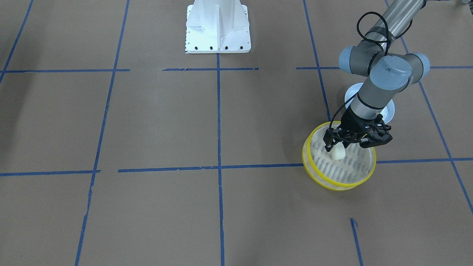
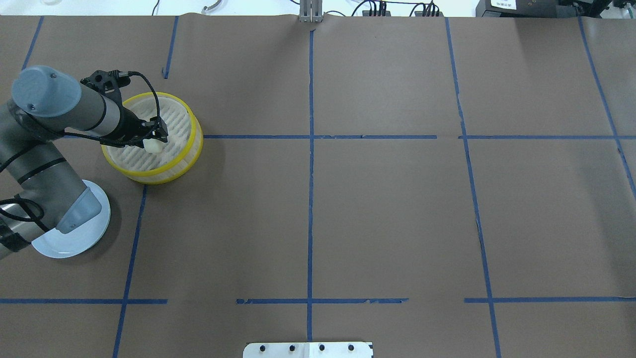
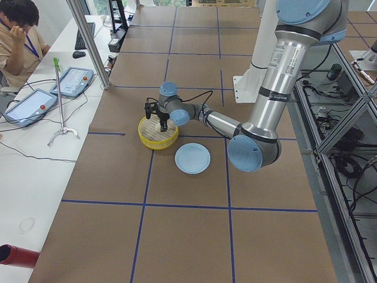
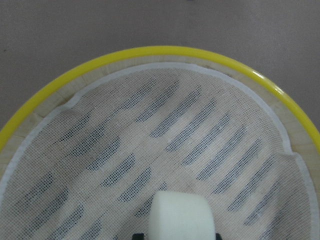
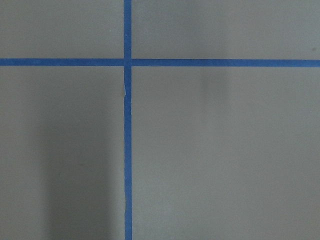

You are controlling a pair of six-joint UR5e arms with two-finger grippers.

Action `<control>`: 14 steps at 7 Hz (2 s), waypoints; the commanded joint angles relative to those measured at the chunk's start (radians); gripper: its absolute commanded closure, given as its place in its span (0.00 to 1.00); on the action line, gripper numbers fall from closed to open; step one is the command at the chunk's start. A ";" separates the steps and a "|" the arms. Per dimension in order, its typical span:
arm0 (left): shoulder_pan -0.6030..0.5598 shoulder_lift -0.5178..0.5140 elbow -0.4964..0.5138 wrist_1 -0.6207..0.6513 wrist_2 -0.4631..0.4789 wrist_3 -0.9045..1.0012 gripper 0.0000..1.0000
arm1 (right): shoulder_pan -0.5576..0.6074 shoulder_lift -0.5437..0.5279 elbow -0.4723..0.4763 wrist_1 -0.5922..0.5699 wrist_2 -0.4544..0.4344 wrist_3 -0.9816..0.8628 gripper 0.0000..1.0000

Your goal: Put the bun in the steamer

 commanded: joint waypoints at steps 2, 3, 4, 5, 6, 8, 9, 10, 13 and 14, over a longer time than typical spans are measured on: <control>-0.169 0.087 -0.159 0.052 -0.157 0.179 0.01 | 0.000 0.000 0.000 0.000 0.000 0.000 0.00; -0.285 0.140 -0.211 0.108 -0.248 0.335 0.01 | 0.000 0.000 0.000 0.000 0.000 0.000 0.00; -0.396 0.251 -0.265 0.116 -0.276 0.524 0.01 | 0.000 0.000 0.000 0.000 0.000 0.000 0.00; -0.492 0.360 -0.294 0.118 -0.288 0.708 0.01 | 0.000 0.000 0.000 0.000 0.000 0.000 0.00; -0.575 0.437 -0.294 0.119 -0.326 0.851 0.01 | 0.000 0.000 0.000 0.000 0.000 0.000 0.00; -0.675 0.507 -0.271 0.201 -0.417 1.109 0.01 | 0.000 0.000 0.000 0.000 0.000 0.000 0.00; -0.722 0.500 -0.271 0.351 -0.417 1.240 0.01 | 0.000 0.000 0.000 0.000 0.000 0.000 0.00; -0.763 0.490 -0.270 0.506 -0.416 1.403 0.01 | 0.000 0.000 0.000 0.000 0.000 0.000 0.00; -0.780 0.492 -0.213 0.524 -0.413 1.427 0.01 | 0.000 0.000 0.000 0.000 0.000 0.000 0.00; -0.782 0.502 -0.231 0.526 -0.416 1.424 0.00 | 0.000 0.000 0.000 0.000 0.000 0.000 0.00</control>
